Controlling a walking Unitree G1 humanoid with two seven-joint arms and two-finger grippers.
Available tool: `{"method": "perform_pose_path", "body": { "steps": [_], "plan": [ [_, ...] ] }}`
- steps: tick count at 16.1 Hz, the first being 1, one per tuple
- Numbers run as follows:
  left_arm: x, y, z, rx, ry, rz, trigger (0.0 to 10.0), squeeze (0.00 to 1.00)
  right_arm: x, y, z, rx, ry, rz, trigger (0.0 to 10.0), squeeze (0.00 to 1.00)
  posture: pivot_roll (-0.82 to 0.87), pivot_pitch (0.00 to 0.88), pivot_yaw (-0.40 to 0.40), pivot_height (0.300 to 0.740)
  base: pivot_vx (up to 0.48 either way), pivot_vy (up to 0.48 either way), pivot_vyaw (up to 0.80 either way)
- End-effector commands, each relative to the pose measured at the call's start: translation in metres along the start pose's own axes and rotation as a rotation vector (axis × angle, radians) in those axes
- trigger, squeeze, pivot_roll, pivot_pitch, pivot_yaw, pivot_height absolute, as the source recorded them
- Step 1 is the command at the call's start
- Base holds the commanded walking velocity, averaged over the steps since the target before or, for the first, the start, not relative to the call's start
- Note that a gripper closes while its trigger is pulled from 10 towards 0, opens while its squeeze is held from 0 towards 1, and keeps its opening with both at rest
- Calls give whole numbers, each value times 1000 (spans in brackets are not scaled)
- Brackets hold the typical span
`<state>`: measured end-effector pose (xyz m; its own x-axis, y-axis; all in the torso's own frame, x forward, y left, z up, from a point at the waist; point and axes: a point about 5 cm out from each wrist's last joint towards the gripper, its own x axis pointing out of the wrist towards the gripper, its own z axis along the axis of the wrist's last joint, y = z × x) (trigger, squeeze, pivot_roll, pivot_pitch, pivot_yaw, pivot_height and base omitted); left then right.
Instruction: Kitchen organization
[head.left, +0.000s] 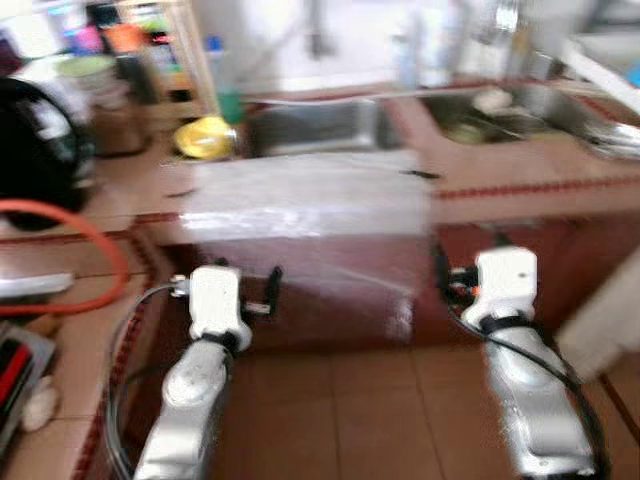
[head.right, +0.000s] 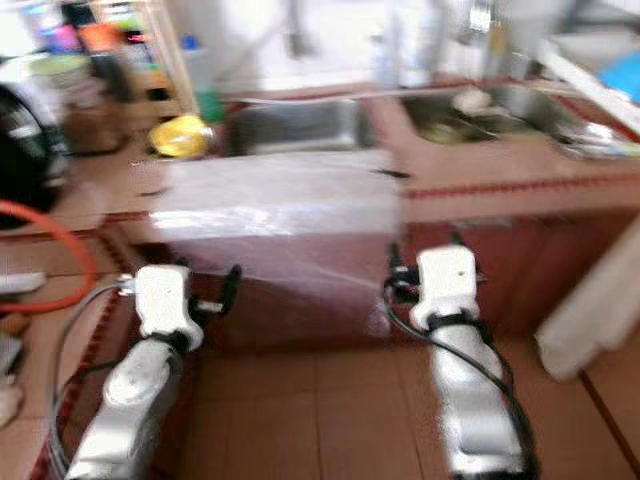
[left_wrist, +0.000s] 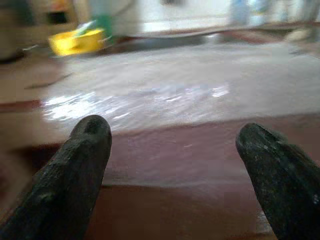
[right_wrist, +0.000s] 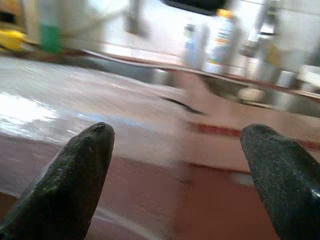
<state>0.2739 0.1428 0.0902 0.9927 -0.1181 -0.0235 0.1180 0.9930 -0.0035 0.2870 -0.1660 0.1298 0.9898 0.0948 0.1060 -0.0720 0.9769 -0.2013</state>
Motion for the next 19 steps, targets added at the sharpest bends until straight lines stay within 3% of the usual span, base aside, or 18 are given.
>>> {"method": "perform_pose_path", "body": {
  "steps": [1, 10, 13, 19],
  "plan": [
    [1, -1, 1, 0, 0, -4, 10000, 0, -1, -2, 1, -8, -1, 4, 10000, 0, -236, 36, 81, 740, 319, 0, 0],
    [0, -6, -2, -3, 13, -23, 10000, 0, 2, -1, 1, -3, -2, 17, 10000, 0, -235, 21, 77, 740, 310, 0, 0],
    [1, -7, -2, -4, 13, -24, 10000, 0, 1, -2, 0, -3, 7, 10, 10000, 0, -236, 22, 77, 740, 296, 0, -800],
    [-2, -13, -7, 5, 34, -35, 10000, 0, 0, 0, -1, 0, 6, 17, 10000, 0, -238, 27, 80, 740, 0, 0, -110]
  ]
}}
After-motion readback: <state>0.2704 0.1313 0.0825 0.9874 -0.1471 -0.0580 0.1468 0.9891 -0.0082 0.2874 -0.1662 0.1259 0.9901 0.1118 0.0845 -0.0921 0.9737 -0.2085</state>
